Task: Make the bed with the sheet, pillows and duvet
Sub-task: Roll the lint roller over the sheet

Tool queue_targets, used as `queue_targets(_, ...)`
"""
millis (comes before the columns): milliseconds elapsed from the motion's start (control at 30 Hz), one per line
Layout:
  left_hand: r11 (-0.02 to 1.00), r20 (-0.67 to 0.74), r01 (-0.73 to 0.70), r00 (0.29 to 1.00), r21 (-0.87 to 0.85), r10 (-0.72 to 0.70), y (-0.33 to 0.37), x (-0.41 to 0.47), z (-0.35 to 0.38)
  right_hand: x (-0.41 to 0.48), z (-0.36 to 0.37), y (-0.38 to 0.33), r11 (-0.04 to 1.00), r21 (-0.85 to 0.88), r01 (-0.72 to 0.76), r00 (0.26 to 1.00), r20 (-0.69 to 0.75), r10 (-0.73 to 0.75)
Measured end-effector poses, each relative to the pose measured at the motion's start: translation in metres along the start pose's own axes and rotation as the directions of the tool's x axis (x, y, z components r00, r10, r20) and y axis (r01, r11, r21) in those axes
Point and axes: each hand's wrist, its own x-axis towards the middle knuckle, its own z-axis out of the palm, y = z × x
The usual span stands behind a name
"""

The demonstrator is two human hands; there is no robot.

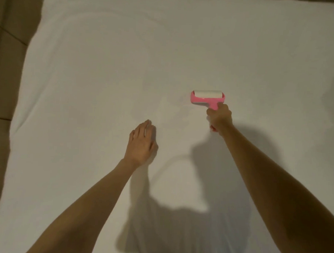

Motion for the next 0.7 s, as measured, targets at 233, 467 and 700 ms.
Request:
queue_targets(233, 0.994, 0.010, 0.066, 0.998, 0.090, -0.067, -0.023, 0.028, 0.008, 0.051, -0.002, -0.038, 0.999, 0.034, 0.017, 1.000, -0.008, -0.017)
queue_targets(467, 0.994, -0.072, 0.101, 0.993, 0.047, -0.098, -0.040, 0.063, 0.019, 0.101, -0.001, -0.070, 0.997, 0.038, 0.064, 0.997, -0.033, -0.063)
queue_targets(700, 0.983, -0.155, 0.163, 0.977, 0.080, -0.149, -0.044, 0.070, 0.041, 0.139, -0.003, -0.100, 0.992, 0.062, 0.113, 0.993, -0.045, -0.110)
